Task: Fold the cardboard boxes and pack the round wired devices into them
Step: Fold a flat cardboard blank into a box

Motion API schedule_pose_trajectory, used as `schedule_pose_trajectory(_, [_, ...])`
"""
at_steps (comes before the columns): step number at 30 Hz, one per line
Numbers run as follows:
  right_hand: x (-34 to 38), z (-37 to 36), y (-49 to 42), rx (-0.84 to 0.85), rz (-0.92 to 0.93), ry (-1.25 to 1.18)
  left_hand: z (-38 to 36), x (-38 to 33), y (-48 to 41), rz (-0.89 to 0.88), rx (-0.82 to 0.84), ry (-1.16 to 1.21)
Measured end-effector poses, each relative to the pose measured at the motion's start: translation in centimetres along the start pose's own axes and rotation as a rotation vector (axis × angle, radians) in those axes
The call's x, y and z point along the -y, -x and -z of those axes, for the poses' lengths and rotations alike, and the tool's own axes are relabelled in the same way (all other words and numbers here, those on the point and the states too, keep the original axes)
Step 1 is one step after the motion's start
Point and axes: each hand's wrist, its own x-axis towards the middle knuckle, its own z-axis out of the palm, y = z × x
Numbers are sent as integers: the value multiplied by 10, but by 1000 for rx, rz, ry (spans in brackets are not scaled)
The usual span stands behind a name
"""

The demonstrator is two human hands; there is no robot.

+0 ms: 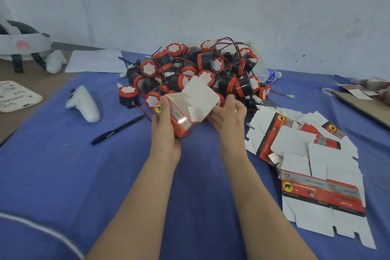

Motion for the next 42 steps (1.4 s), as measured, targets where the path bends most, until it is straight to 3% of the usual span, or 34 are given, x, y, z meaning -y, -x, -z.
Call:
schedule_pose_trajectory(5, [8,10,-3,43,-399,-173,-1,4,-2,-31,58,-148])
schedule_pose_trajectory(10, [6,7,-1,213,-502,-203,1,4,3,-258,52,-351])
schedule_pose_trajectory(19, [8,15,0,249,-466,-112,0,-2,9,-284,114,-418])
schedule_pose_trajectory(22, [3,13,0,126,-315,153,-3,0,11,-223,161,-423])
schedule_pose_trajectory(24, [-3,11,0,5,-226,382,-5,0,12,-126,226,-354])
schedule_pose_trajectory(25, [-6,9,-1,-13,-262,384,-5,-1,12,-55,276,-267])
schedule_pose_trajectory(28, [-14,0,-4,97,-470,222,-4,-4,12,111,380,-63])
schedule_pose_trajectory(32, [-18,1,-6,213,-556,290,-5,0,13,137,396,-41])
schedule_pose_trajectory(34, [-17,2,-4,174,-547,178,-7,0,13,127,385,-6])
schedule_pose_trajectory(36, [-13,2,-3,71,-542,-111,-8,1,11,79,302,84])
schedule_pose_trajectory(38, [-9,1,-3,20,-551,-274,-7,4,7,-70,130,-69])
schedule_pose_trajectory(40, [-7,0,-3,62,-513,-144,-4,9,5,-282,20,-496])
schedule_pose_trajectory(42, [-10,3,-2,32,-397,63,1,16,5,-461,33,-792])
